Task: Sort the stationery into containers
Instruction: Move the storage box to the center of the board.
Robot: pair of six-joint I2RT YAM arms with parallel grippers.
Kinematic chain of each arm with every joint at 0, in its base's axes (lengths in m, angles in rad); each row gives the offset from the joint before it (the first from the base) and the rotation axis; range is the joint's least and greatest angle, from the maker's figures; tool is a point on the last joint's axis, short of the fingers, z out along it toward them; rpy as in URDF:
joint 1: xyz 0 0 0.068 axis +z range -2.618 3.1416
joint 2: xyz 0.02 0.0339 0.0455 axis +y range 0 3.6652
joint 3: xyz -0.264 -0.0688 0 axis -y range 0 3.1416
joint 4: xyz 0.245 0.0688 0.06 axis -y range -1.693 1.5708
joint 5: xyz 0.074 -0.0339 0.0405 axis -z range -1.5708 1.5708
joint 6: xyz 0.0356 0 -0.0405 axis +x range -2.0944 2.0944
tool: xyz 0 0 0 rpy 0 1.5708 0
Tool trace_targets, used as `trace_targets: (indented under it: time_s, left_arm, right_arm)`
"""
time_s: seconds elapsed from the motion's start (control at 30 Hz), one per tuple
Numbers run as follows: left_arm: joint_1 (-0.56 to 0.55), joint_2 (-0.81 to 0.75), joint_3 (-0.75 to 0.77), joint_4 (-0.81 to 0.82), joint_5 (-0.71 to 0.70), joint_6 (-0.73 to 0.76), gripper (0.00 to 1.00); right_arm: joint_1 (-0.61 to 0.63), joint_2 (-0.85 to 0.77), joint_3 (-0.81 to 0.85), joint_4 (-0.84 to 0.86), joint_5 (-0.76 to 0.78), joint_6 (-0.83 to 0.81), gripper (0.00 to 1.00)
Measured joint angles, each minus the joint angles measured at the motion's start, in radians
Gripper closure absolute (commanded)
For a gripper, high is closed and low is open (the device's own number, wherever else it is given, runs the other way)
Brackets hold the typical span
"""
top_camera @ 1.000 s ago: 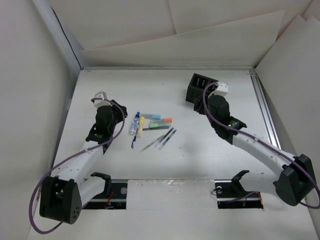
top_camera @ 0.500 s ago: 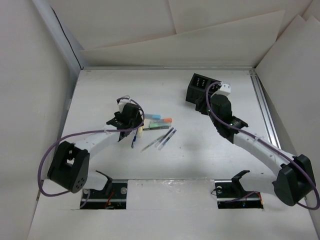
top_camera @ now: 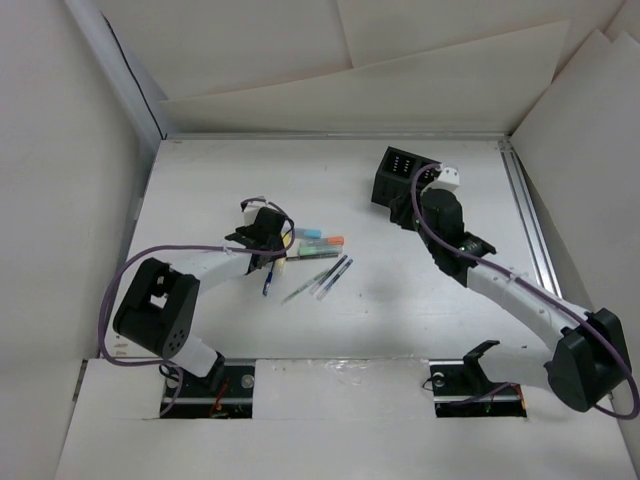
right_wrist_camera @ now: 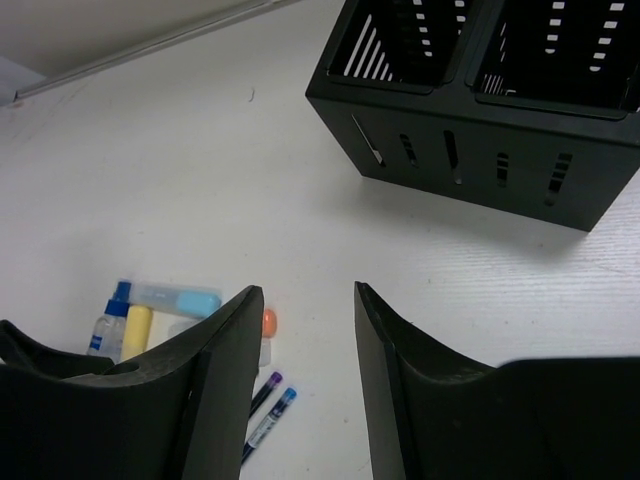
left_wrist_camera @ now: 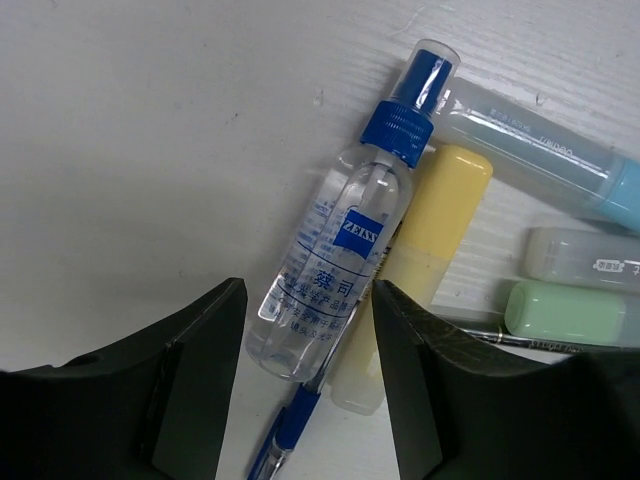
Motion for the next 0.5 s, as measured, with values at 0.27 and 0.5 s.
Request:
trace_targets:
  time_s: [0.27, 0.5]
  left_arm:
    - [0.000, 0.001, 0.007, 0.000, -0.008, 0.003, 0.50]
    - [0.000, 0.007, 0.007, 0.006, -0.014, 0.007, 0.47]
  right_arm:
    - [0.000, 0.051, 0.004, 0.000, -0.018, -0.002, 0.54]
    - [-0.019, 0.226, 0.096, 0.000, -0.060, -0.024, 0.48]
